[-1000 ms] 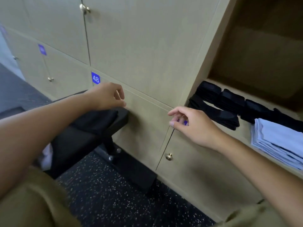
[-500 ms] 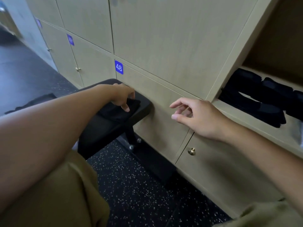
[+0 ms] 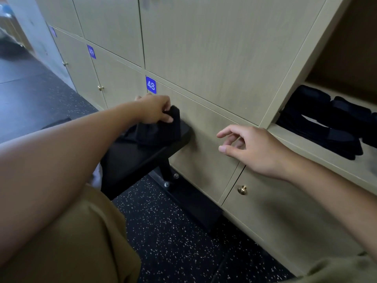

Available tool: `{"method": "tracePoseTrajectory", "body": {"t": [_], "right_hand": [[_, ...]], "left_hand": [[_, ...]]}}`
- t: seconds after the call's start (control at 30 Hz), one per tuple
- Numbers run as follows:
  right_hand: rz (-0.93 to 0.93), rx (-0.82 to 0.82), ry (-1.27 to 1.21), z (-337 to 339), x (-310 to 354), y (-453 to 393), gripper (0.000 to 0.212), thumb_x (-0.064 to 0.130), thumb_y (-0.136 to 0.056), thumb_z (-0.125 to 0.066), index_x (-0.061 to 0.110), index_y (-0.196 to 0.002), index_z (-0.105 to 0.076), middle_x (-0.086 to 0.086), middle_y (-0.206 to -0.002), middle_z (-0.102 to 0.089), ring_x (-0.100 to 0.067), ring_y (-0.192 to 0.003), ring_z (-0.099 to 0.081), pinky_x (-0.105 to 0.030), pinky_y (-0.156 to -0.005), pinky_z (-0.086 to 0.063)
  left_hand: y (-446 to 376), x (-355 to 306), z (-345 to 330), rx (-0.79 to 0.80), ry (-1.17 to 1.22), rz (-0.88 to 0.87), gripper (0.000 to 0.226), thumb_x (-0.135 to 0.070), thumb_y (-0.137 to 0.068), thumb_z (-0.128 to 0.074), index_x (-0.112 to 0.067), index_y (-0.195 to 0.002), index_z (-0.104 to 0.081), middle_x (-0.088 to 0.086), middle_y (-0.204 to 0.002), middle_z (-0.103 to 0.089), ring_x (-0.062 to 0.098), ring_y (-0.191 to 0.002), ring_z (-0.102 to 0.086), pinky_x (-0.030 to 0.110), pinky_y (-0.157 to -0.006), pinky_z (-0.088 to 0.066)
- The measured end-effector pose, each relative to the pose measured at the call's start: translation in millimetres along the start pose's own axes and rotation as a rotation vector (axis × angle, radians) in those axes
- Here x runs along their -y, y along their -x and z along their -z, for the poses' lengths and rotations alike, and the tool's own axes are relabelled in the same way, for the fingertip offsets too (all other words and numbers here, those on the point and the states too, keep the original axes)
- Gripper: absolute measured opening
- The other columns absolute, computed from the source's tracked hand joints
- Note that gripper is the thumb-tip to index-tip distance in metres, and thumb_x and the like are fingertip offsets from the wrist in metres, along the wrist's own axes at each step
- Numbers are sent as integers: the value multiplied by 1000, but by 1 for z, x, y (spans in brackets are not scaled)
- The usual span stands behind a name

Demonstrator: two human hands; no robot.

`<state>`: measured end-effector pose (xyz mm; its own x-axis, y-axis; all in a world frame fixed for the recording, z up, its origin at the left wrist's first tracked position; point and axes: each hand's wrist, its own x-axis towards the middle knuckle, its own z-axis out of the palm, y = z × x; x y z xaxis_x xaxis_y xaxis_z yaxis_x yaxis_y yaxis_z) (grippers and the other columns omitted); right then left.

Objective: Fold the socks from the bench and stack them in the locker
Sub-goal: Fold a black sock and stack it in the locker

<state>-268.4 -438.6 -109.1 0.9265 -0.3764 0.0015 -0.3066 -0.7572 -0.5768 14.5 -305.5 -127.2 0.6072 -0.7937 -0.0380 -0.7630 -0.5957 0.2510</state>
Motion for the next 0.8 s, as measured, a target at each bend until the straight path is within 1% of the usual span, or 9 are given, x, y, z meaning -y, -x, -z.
{"method": "tracePoseTrajectory", "body": {"t": [0.1,0.17,0.27,0.33,0.4,0.47,0.57,0.67,0.8], "right_hand": [[-8,-27,-2,1,-1,0,22,37,-94,-67,36,-116,-64,16,-95,-68,-3,-79,-59,-11,-68,-44],[-12,-68,-31,1,-2,0,23,35,-94,-68,34,-117,-64,15,-94,-68,-3,-78,-59,-8,-66,-42],[-24,-154,-107,3,-3,-2,30,35,-94,-68,33,-123,-61,15,-97,-68,-1,-80,-61,-5,-65,-42],[-40,-200,-180,5,-2,-2,35,38,-94,-67,33,-127,-58,16,-101,-68,-1,-83,-63,-9,-69,-43],[-60,-235,-266,6,-2,-3,40,43,-93,-67,34,-131,-55,16,-106,-69,-2,-86,-64,-21,-76,-46],[-78,-261,-342,6,-2,-4,44,47,-92,-68,35,-132,-53,16,-110,-69,-4,-93,-66,-31,-84,-51],[-100,-248,-489,9,2,-5,50,52,-91,-68,31,-134,-54,10,-121,-68,-6,-107,-67,-39,-98,-55],[-99,-157,-635,14,8,-1,40,39,-97,-65,22,-132,-59,4,-117,-74,-10,-108,-70,-40,-99,-56],[-74,-126,-720,18,9,5,28,15,-97,-67,16,-124,-66,-2,-112,-77,-16,-106,-72,-36,-100,-56]], "left_hand": [[-2,-2,6,-161,255,16,34,-41,-90,-75,-19,-101,-52,2,-104,-63,28,-101,-56,40,-94,-37],[0,-7,11,-231,452,-3,35,-37,-87,-79,-18,-96,-52,-2,-92,-58,23,-86,-54,37,-85,-43],[7,-24,20,-263,657,-50,35,-32,-87,-81,-21,-85,-47,-9,-73,-51,11,-66,-46,27,-68,-39],[15,-38,26,-248,744,-73,36,-31,-87,-82,-20,-84,-47,-15,-59,-47,3,-54,-42,22,-62,-36],[24,-52,30,-209,794,-104,37,-32,-86,-82,-19,-86,-48,-17,-51,-45,2,-49,-40,22,-59,-35],[33,-67,31,-145,839,-153,37,-31,-86,-82,-16,-87,-49,-14,-54,-47,6,-52,-42,22,-57,-35],[44,-89,29,-44,873,-226,40,-30,-87,-81,-4,-94,-51,6,-72,-52,15,-62,-47,24,-55,-37],[53,-106,26,26,907,-254,43,-30,-88,-80,0,-99,-51,8,-80,-59,17,-65,-57,24,-56,-44],[61,-122,23,58,965,-258,46,-32,-88,-80,1,-101,-51,9,-81,-56,17,-67,-56,27,-60,-44]]}}
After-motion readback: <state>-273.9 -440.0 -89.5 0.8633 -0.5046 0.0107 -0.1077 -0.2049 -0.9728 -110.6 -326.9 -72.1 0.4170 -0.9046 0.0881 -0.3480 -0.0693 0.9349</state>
